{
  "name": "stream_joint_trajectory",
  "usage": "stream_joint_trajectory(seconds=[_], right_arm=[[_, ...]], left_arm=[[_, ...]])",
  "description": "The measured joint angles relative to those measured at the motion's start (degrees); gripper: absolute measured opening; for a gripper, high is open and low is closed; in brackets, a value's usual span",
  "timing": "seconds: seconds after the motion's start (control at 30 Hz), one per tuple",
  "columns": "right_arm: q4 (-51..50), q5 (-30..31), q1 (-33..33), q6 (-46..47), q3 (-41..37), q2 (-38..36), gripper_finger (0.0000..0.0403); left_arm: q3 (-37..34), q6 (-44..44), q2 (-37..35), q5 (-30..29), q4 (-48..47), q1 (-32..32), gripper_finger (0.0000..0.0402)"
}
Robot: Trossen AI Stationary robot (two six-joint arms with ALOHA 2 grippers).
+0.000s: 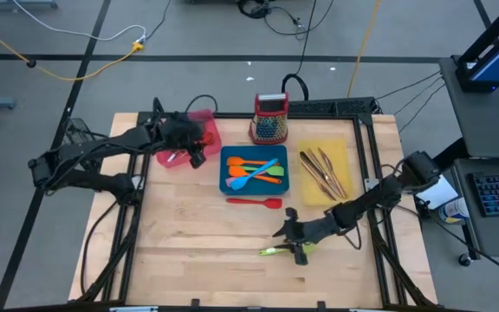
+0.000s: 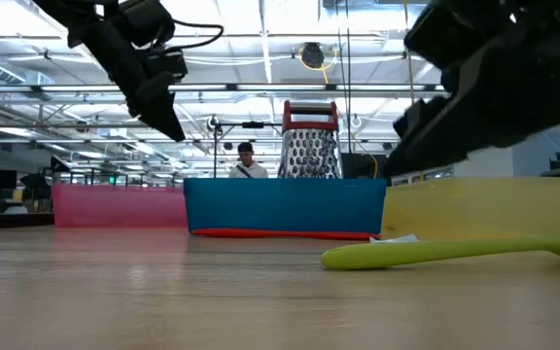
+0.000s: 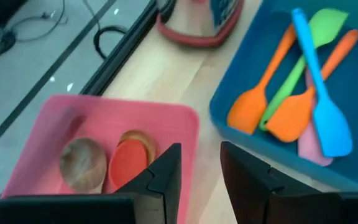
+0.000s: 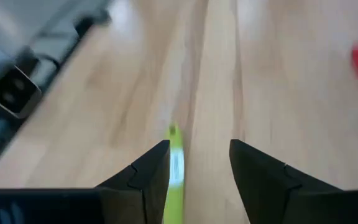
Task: Pick & Place Kitchen Items
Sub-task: Put the light green serving spoon into the pink bin
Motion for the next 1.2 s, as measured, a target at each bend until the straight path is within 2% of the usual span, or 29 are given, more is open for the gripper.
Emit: stream_joint_trajectory(seconds=[0.1,0.2,0.5,0.83,1.07,1.2], right_arm=[[-6.07,-0.36,0.85,4.16,1.82,0.77,0.016],[-7.73,-1.7,1.98,5.48,1.8,0.83,0.016],[-14.94,-1.52,5.54,7.48,1.8,0.74,0.016],[-19.27,-1.0,5.72,6.56,1.45,0.76,0.0155],[-18.38,1.04,5.62,7.24,-1.17,0.62,0.0091],[-17.6,0.9,5.19,6.87,-1.63,0.59,0.0039]], left_arm=[[0.02,0.07,-0.05,-0.02,0.17,-1.41,0.0118],[0.02,-0.04,-0.05,-0.06,0.19,-2.38,0.0118],[0.02,-0.11,-0.05,-0.09,0.19,-4.41,0.0118],[0.02,-1.7,-0.05,-0.09,0.17,-4.67,0.0118],[0.02,-4.16,-0.03,0.04,0.26,-6.56,0.0118],[0.02,-4.39,-0.03,3.13,1.4,-9.08,0.0118]])
